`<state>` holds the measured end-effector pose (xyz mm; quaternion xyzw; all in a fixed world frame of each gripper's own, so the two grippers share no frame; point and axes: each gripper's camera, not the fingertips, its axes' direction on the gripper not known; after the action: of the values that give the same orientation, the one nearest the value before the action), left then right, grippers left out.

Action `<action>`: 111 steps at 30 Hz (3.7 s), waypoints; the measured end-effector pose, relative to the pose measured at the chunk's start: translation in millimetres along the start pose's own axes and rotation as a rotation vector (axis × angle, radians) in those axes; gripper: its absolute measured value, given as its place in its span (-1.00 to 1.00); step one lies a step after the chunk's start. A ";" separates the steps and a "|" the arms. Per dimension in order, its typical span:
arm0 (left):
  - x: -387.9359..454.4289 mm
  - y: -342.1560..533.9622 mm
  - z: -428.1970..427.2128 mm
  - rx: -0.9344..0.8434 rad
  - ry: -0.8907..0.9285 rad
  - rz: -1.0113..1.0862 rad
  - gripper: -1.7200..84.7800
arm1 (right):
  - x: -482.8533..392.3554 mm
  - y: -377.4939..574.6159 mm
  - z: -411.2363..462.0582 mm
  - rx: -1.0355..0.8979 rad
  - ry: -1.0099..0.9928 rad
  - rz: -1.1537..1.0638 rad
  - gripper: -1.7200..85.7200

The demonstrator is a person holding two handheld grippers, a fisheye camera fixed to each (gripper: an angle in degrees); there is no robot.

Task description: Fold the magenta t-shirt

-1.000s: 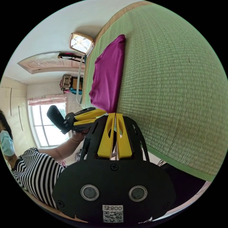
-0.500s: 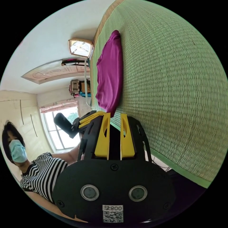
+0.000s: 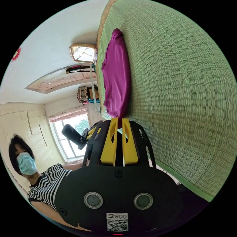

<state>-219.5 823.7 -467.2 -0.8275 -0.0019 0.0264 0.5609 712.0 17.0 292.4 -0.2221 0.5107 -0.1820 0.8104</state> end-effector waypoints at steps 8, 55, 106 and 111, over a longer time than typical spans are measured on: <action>-78.5 45.6 -49.5 0.159 0.191 -0.304 -0.95 | -25.1 3.7 -9.8 0.019 -0.021 -0.047 -0.91; -203.7 84.4 -57.9 0.235 0.482 -0.801 -0.88 | -40.9 49.3 -22.5 -0.001 0.093 -0.089 -0.92; 173.6 -287.6 188.1 0.325 0.748 0.012 -0.89 | -79.0 333.1 -400.9 0.632 0.052 -0.496 -0.92; 267.5 -375.7 229.1 0.349 0.757 0.230 -0.89 | -133.6 383.0 -512.8 0.822 0.200 -0.577 -0.92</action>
<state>47.1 1184.4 -214.1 -0.6665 0.3008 -0.2166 0.6468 217.1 317.4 -11.5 0.0015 0.3900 -0.6044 0.6947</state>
